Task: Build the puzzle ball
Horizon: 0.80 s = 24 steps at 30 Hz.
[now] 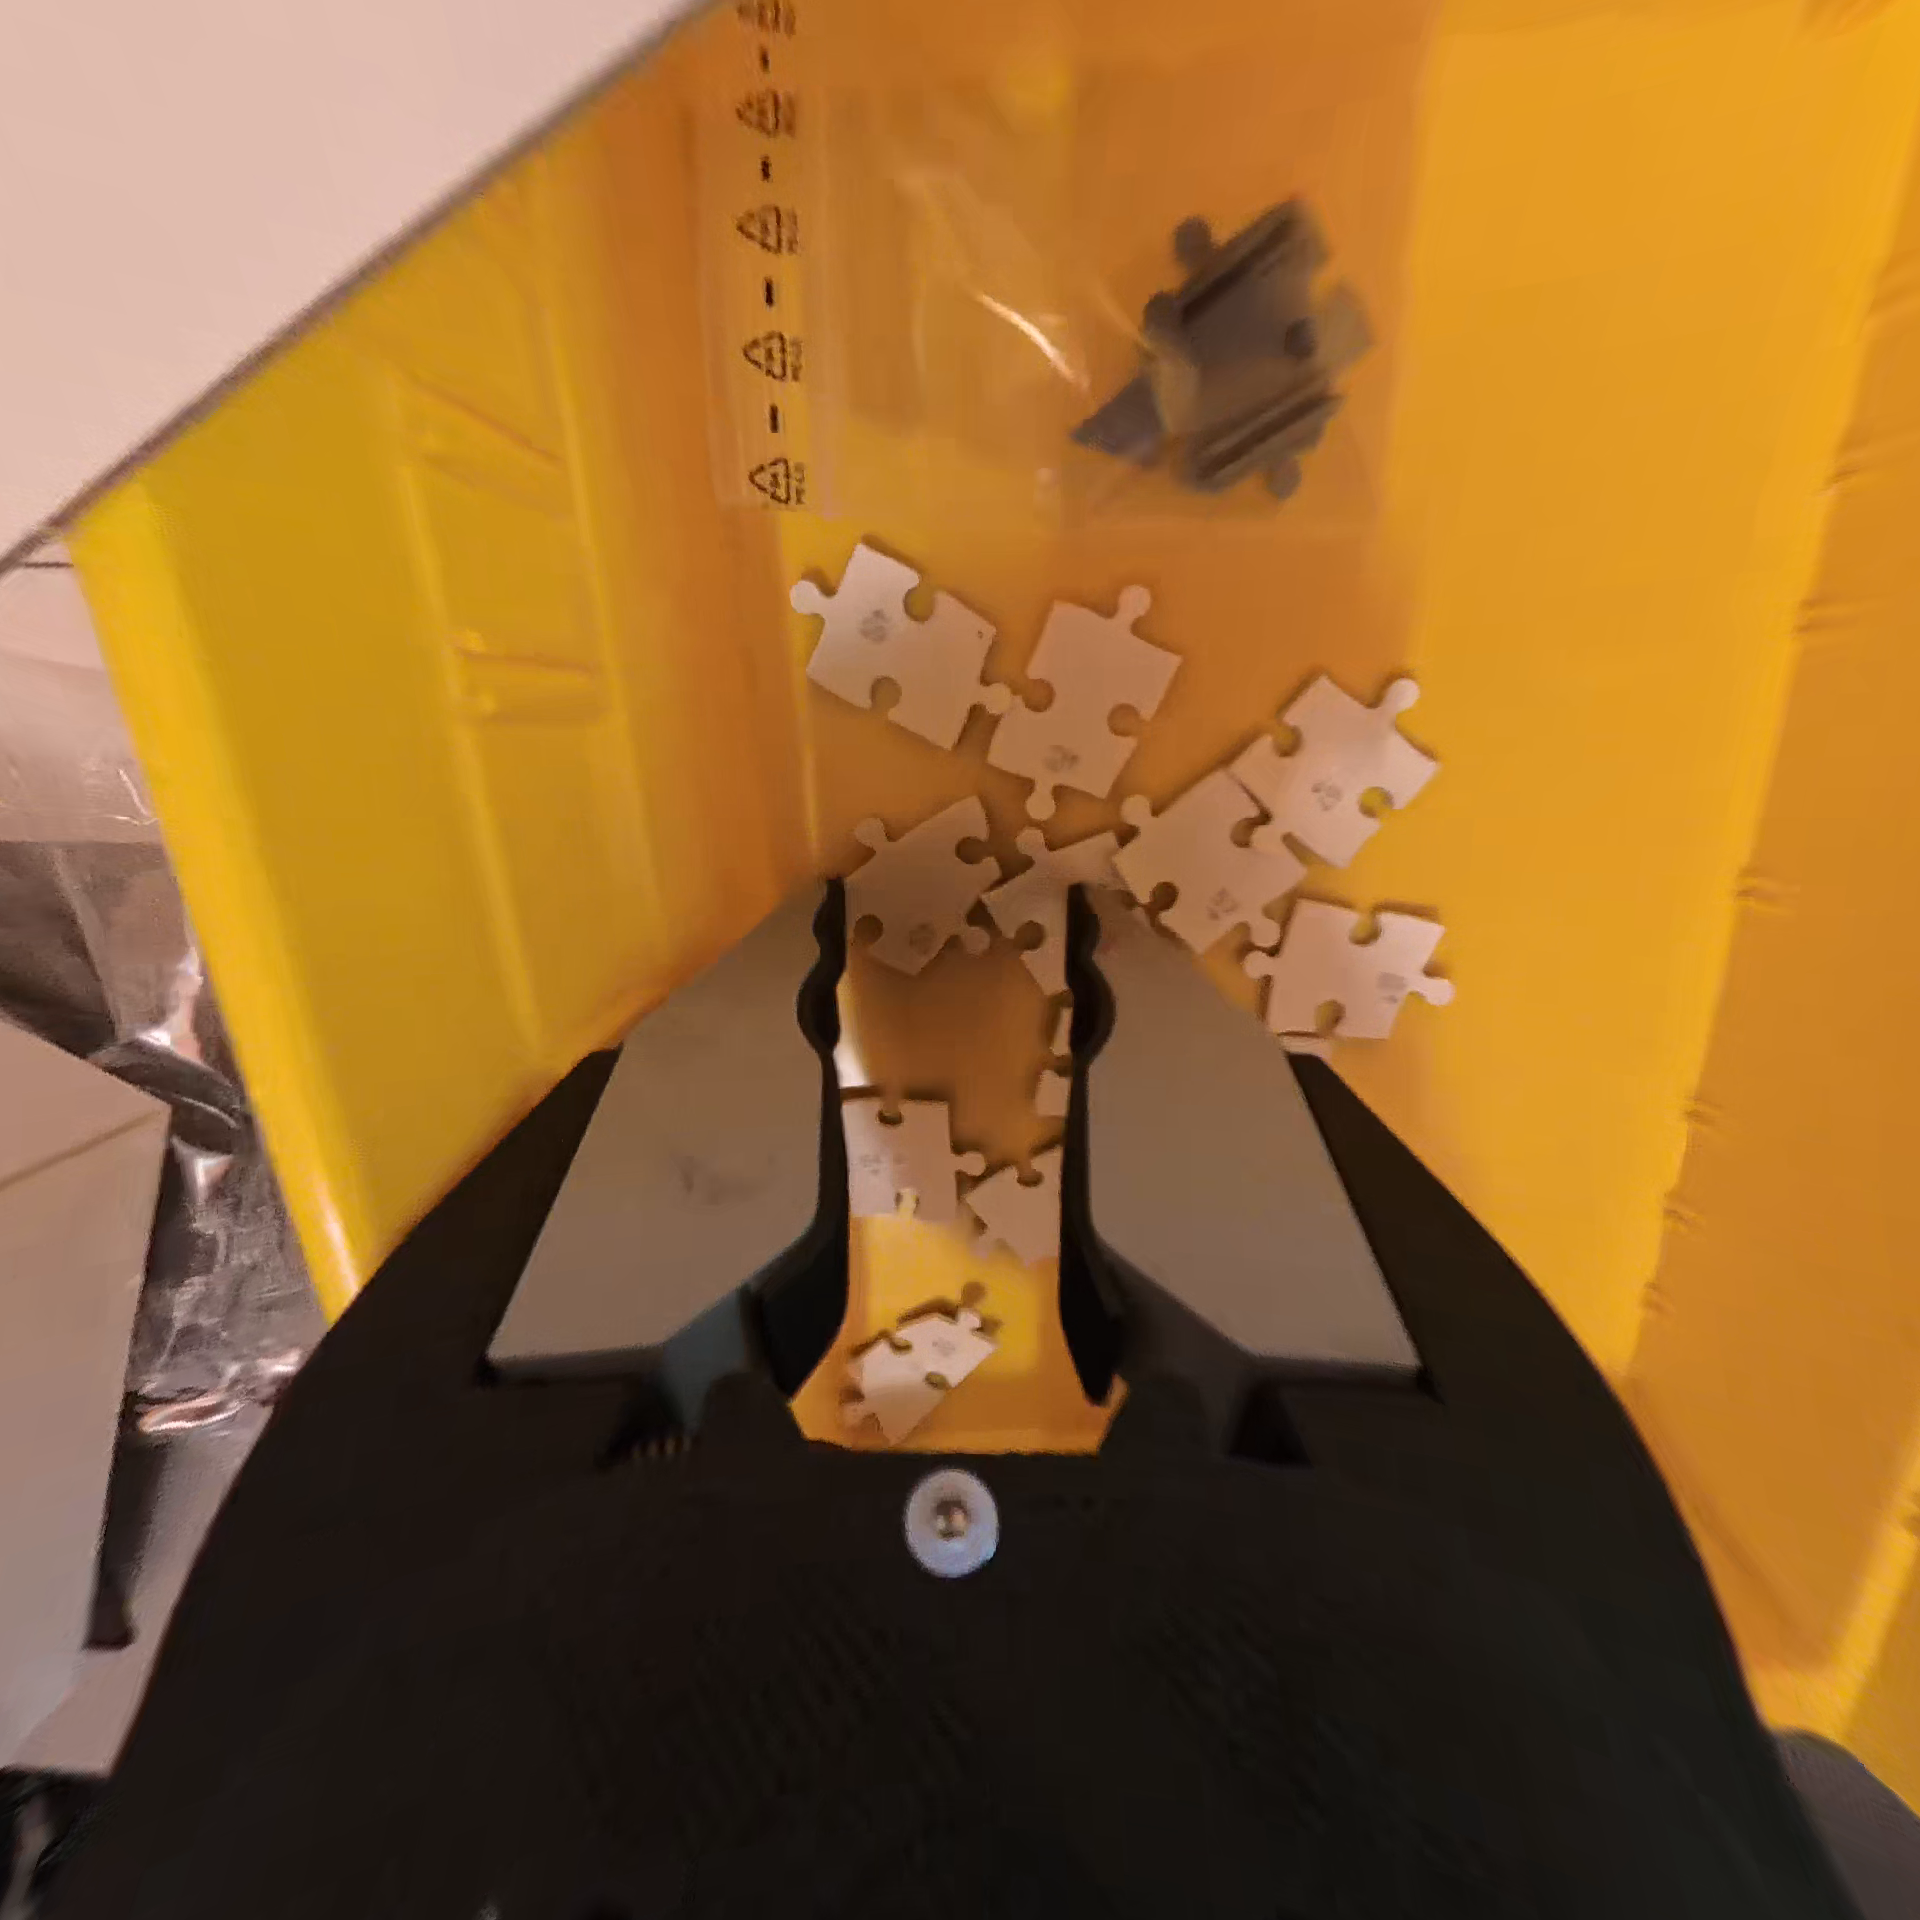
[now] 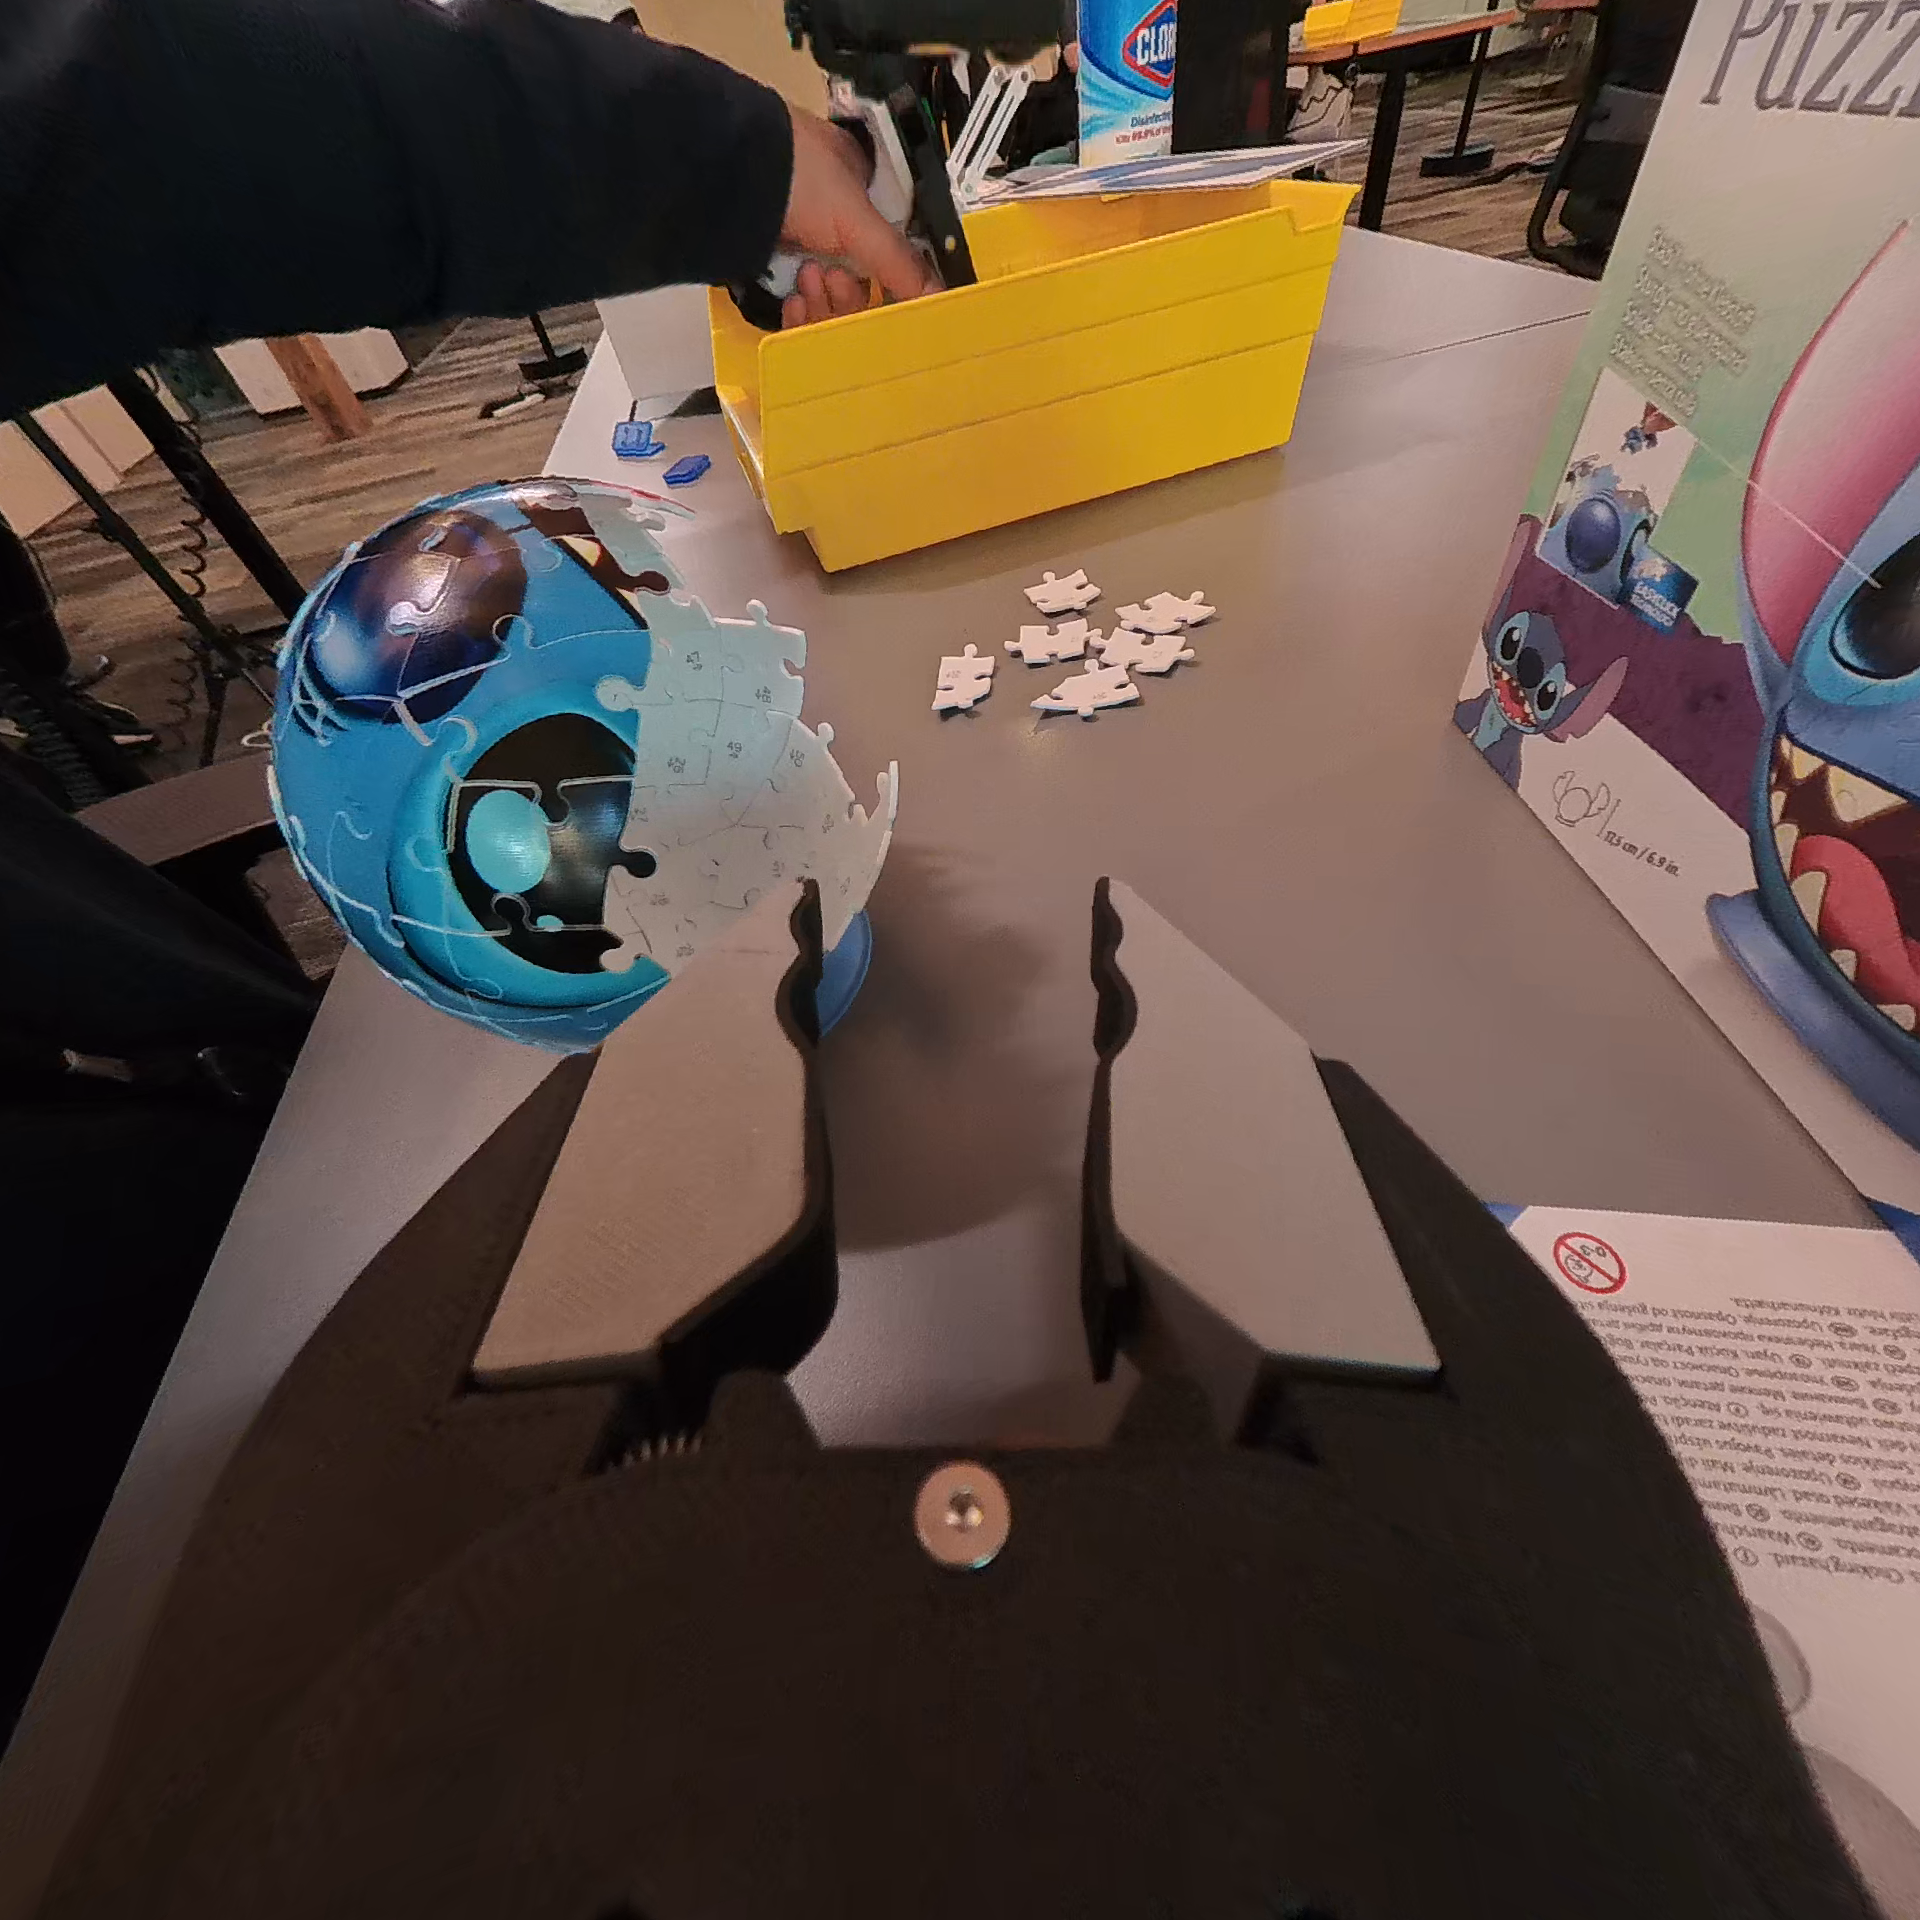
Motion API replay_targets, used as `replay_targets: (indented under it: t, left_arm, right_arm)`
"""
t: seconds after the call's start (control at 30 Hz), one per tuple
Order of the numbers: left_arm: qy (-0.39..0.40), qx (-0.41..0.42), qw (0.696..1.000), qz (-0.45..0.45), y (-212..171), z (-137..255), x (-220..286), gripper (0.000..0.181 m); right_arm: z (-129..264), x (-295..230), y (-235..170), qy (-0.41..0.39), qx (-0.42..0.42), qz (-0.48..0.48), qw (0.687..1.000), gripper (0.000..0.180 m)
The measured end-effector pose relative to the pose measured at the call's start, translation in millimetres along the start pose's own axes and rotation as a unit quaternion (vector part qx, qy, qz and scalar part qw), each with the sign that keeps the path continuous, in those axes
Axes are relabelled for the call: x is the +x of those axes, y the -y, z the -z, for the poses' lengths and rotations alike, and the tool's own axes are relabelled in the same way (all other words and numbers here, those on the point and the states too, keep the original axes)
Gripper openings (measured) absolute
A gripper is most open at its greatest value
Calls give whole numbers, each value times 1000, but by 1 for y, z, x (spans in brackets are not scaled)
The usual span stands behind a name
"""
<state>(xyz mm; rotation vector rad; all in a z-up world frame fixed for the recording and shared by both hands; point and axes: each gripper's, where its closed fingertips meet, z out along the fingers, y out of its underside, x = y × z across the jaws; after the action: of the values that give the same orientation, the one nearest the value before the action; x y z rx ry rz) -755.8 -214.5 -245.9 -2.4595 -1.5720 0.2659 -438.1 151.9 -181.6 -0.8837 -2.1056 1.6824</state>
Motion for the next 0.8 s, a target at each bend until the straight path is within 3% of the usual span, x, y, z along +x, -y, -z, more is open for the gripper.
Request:
replay_targets:
  t: [0.2, 0.4, 0.43, 0.5, 0.63, 0.67, 0.8]
  left_arm:
    - [-10, -18, 999, -44, -1, -1, -1, 33]
    - [-30, -43, 996, -68, -18, 2, 3, 13]
    - [-68, -57, 993, -76, -24, 4, 16, 0]
    - [-102, -69, 989, -82, -30, 9, 28, 9]
    - [-19, -39, 989, -144, -13, 16, 9, 22]
    - [-5, -45, 985, -165, -11, 16, 6, 31]
    - [69, -117, 949, -284, -19, 10, -12, 36]
  right_arm:
    - [1, -1, 0, 4, 1, -1, 1000, 48]
    - [2, -3, 0, 10, 1, -1, 1000, 47]
    - [2, -4, 0, 11, 0, -1, 1000, 47]
    - [2, -4, 0, 11, 0, 0, 1000, 47]
    - [2, -3, 0, 11, 2, -4, 1000, 47]
    - [2, -3, 0, 11, 3, -4, 1000, 47]
    - [3, -2, 1, 11, 6, -8, 1000, 47]
